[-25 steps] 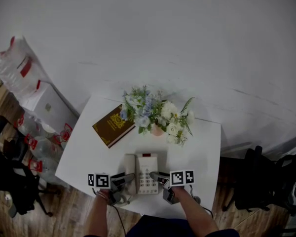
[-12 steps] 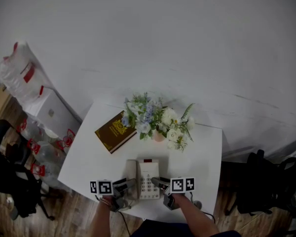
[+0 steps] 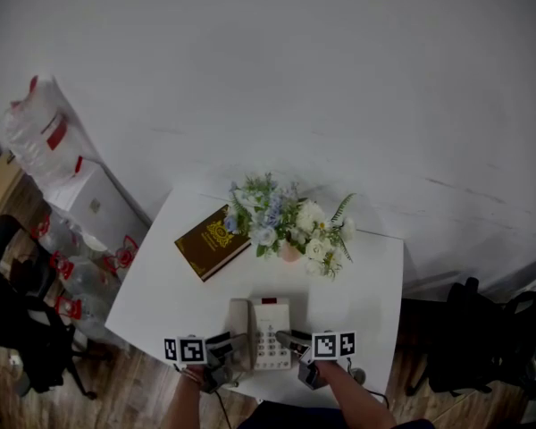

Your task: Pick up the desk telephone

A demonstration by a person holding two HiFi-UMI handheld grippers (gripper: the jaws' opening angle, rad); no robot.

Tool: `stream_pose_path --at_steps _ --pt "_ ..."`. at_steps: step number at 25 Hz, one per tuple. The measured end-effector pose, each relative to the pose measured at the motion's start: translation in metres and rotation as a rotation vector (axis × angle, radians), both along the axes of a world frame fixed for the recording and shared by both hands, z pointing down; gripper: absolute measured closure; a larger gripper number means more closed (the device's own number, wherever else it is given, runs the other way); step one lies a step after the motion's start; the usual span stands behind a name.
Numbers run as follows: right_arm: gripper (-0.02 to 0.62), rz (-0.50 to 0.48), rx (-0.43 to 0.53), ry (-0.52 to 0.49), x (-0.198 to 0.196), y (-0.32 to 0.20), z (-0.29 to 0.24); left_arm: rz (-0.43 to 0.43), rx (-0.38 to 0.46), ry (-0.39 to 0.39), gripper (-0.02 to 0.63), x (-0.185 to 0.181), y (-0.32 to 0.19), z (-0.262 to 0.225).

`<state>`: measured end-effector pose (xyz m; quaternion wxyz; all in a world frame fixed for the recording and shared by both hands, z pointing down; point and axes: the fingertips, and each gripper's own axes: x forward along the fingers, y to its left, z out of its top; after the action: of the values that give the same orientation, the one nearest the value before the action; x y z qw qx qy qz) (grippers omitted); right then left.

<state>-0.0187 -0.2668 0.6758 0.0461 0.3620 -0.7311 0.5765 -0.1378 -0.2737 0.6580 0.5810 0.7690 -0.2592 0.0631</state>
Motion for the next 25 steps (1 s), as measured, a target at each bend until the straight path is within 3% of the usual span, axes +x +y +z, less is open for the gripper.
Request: stream_pose_path --at_steps 25 --pt "0.368 0.008 0.127 -0.009 0.014 0.031 -0.07 -0.011 0.156 -0.009 0.284 0.015 0.031 -0.074"
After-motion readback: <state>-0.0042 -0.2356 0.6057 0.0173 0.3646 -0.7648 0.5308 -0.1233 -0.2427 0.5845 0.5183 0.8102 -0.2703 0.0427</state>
